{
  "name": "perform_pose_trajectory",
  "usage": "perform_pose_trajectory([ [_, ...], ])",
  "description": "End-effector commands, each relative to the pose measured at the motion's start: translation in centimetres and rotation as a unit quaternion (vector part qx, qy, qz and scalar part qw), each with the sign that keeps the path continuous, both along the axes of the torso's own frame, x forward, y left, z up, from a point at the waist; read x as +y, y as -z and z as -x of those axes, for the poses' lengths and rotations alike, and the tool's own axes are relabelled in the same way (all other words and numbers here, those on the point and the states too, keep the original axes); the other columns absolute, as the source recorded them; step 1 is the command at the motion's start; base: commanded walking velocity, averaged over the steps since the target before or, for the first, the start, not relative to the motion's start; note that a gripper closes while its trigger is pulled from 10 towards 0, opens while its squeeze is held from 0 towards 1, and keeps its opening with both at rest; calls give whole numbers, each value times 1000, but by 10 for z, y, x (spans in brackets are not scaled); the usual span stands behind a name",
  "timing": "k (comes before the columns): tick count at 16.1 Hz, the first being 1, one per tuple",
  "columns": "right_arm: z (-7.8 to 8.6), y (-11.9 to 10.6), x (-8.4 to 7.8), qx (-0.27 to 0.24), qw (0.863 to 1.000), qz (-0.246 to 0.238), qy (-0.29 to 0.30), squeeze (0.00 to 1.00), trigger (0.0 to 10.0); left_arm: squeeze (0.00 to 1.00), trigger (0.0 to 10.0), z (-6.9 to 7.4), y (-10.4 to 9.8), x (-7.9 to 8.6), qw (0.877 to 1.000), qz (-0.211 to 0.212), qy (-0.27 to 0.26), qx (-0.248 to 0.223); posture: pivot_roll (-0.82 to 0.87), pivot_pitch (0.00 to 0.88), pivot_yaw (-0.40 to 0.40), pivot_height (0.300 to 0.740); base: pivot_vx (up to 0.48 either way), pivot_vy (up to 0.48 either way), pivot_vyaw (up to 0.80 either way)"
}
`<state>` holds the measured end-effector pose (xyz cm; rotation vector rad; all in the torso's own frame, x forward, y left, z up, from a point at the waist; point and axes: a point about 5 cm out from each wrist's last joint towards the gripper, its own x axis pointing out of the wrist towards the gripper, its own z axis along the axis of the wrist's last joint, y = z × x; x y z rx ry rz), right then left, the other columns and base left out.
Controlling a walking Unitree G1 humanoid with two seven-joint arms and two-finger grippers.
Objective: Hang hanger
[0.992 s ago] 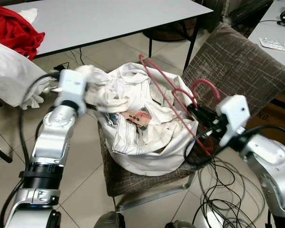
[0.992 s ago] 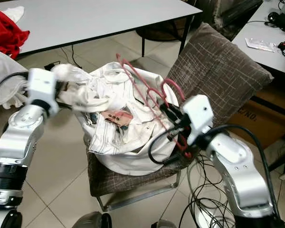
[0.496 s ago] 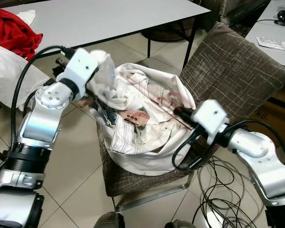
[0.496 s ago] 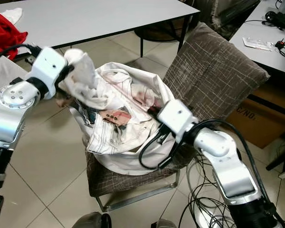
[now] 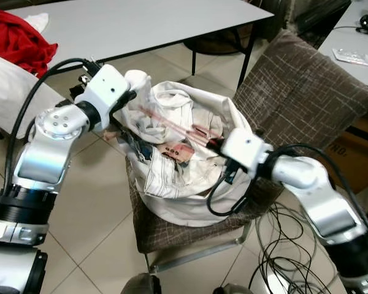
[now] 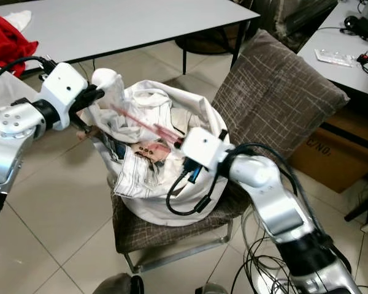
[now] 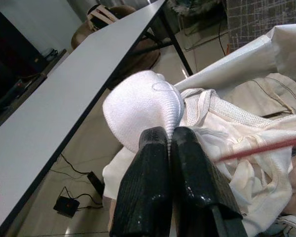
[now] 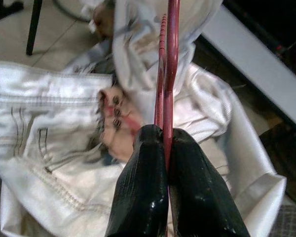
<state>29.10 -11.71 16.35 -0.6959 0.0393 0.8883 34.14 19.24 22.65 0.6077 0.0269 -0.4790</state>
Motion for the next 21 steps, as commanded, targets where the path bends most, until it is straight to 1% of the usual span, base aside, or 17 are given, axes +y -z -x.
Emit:
perform_pose_trajectory([
  [1, -5, 10, -3, 25, 999, 37, 13, 0, 10000, 0, 10000, 4, -9, 2, 1000, 2, 9, -14, -41, 34, 3, 740, 0, 0, 0],
  [3, -11, 14, -4, 35, 998, 48, 33, 0, 10000, 0, 10000, 10, -15, 3, 999, 15, 27, -18, -26, 37, 1, 740, 0, 0, 0],
  [5, -16, 14, -4, 39, 996, 54, 51, 0, 10000, 0, 10000, 21, -17, 3, 998, 15, 67, -10, -19, 39, -1, 740, 0, 0, 0],
  [7, -18, 16, -6, 50, 995, 58, 67, 0, 10000, 0, 10000, 28, -17, 5, 996, 2, 84, 0, -15, 41, -2, 740, 0, 0, 0],
  [9, -17, 19, -8, 97, 991, 45, 82, 0, 10000, 0, 10000, 29, -20, 13, 997, -22, 70, -16, -15, 45, -5, 740, 0, 0, 0],
  [10, -15, 20, -9, 118, 989, 36, 87, 0, 10000, 0, 10000, 29, -23, 14, 997, -22, 68, -27, -14, 45, -7, 740, 0, 0, 0],
  [11, -16, 19, -9, 136, 985, 4, 103, 0, 10000, 0, 10000, 28, -27, 16, 998, -15, 58, -34, -14, 45, -8, 740, 0, 0, 0],
  [12, -17, 16, -8, 141, 983, -20, 116, 0, 10000, 0, 10000, 27, -28, 19, 998, -17, 50, -39, -13, 46, -8, 740, 0, 0, 0],
  [13, -20, 12, -7, 145, 979, -57, 135, 0, 10000, 0, 10000, 26, -30, 22, 998, -23, 34, -45, -14, 46, -8, 740, 0, 0, 0],
  [14, -27, -5, -7, 174, 948, -188, 187, 0, 10000, 0, 10000, 22, -40, 35, 997, -12, -16, -79, -16, 45, -8, 740, 0, 0, 0],
  [15, -30, -8, -14, 185, 932, -227, 215, 0, 10000, 0, 10000, 22, -46, 39, 994, -6, -30, -101, -16, 44, -9, 740, 0, 0, 0],
  [16, -31, -8, -16, 187, 925, -239, 227, 0, 10000, 0, 10000, 22, -49, 41, 993, -4, -35, -110, -16, 45, -9, 740, 0, 0, 0],
  [17, -34, -10, -20, 189, 913, -265, 245, 0, 10000, 0, 10000, 22, -53, 42, 992, 10, -42, -121, -16, 44, -11, 740, 0, 0, 0],
  [18, -36, -11, -22, 188, 907, -277, 256, 0, 10000, 0, 10000, 22, -56, 42, 991, 15, -43, -129, -14, 44, -12, 740, 0, 0, 0],
  [19, -41, -17, -24, 191, 884, -325, 276, 0, 10000, 0, 10000, 22, -58, 42, 989, 30, -46, -137, -12, 43, -13, 740, 0, 0, 0],
  [20, -41, -18, -24, 194, 878, -335, 282, 0, 10000, 0, 10000, 22, -57, 43, 989, 30, -48, -137, -11, 44, -12, 740, 0, 0, 0],
  [21, -43, -22, -24, 196, 863, -361, 293, 0, 10000, 0, 10000, 22, -56, 43, 990, 20, -50, -134, -11, 44, -13, 740, 0, 0, 0],
])
